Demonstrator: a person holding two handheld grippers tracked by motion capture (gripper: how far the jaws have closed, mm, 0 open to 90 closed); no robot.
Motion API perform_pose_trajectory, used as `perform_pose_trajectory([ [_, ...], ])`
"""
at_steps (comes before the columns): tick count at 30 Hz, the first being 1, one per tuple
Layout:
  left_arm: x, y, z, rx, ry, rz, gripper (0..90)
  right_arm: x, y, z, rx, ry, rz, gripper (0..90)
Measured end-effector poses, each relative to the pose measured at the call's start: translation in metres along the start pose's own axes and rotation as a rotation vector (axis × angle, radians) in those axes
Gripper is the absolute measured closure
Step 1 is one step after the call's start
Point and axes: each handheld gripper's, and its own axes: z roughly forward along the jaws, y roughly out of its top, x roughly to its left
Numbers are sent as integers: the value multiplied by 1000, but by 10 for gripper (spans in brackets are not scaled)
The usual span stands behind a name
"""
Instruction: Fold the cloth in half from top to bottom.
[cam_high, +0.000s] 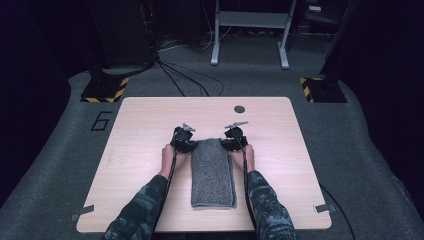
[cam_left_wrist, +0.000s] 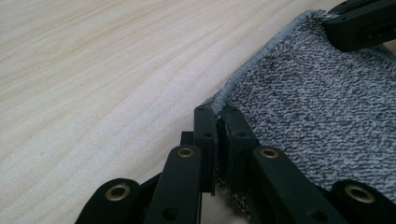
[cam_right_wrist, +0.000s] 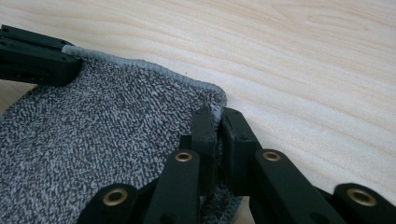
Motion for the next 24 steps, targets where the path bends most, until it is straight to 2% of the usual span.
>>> perform_pose_trajectory([
  [3, 2, -1, 0, -8, -11, -9, 859, 0, 0, 0, 1, -1, -3, 850],
  [7, 2, -1, 0, -9, -13, -16, 861, 0, 0, 0, -5, -1, 17, 857],
  [10, 3, -1, -2, -7, -12, -14, 868, 1, -3, -1, -27, -3, 31, 860],
  [18, 6, -2, -10, -55, -28, -48, 869, 3, 0, -16, -72, 0, -15, 862],
  [20, 6, -1, -14, -68, -28, -41, 868, 5, 2, -19, -78, -6, -32, 862],
  [24, 5, 3, -21, -90, -18, -20, 868, 5, 6, -27, -108, -7, -37, 862],
])
